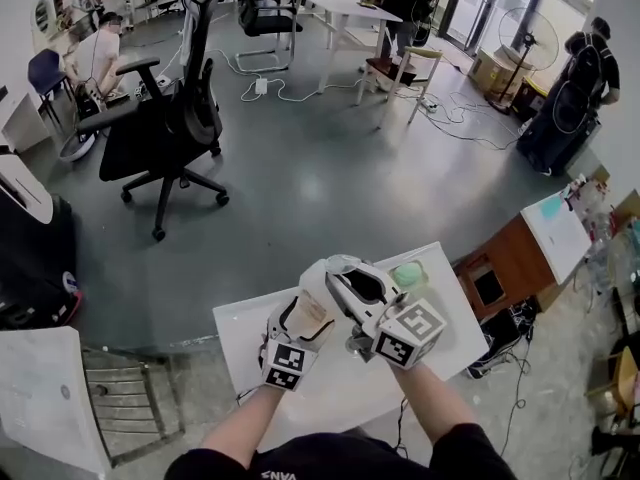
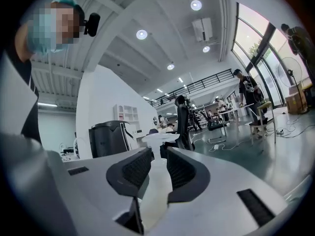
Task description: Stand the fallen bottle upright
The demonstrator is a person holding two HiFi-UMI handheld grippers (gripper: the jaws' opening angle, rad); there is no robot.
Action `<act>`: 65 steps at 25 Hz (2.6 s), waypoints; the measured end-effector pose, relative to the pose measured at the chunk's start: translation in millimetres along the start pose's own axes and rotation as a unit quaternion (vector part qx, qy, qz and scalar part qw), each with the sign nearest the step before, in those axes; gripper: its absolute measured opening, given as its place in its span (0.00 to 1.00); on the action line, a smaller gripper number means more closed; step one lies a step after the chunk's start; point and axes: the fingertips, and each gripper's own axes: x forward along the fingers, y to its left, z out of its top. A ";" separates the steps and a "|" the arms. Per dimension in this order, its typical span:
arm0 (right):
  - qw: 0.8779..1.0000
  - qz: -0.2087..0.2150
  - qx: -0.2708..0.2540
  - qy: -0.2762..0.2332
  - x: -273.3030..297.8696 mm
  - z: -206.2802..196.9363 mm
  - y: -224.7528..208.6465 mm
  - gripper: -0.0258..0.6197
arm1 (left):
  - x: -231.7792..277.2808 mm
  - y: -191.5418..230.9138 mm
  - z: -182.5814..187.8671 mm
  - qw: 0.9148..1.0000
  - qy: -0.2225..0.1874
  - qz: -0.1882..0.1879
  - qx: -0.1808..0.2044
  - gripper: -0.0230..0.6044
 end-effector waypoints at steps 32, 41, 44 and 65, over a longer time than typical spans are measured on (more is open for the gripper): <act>0.995 -0.088 0.029 -0.025 -44.2 -14.0 5.0 0.32 | -42.6 -8.1 5.2 1.000 0.004 -0.023 -0.002 0.66; 0.990 -0.131 0.034 -0.031 -75.5 -33.5 23.6 0.29 | -75.4 -21.0 20.5 0.998 -0.028 -0.053 0.004 0.66; 0.989 -0.142 0.040 -0.028 -85.1 -42.0 27.9 0.27 | -82.6 -27.9 21.4 0.997 -0.028 -0.066 0.006 0.66; 0.990 -0.117 0.081 -0.002 -191.0 -83.6 75.2 0.04 | -148.3 -120.9 32.6 0.997 -0.046 -0.069 -0.006 0.08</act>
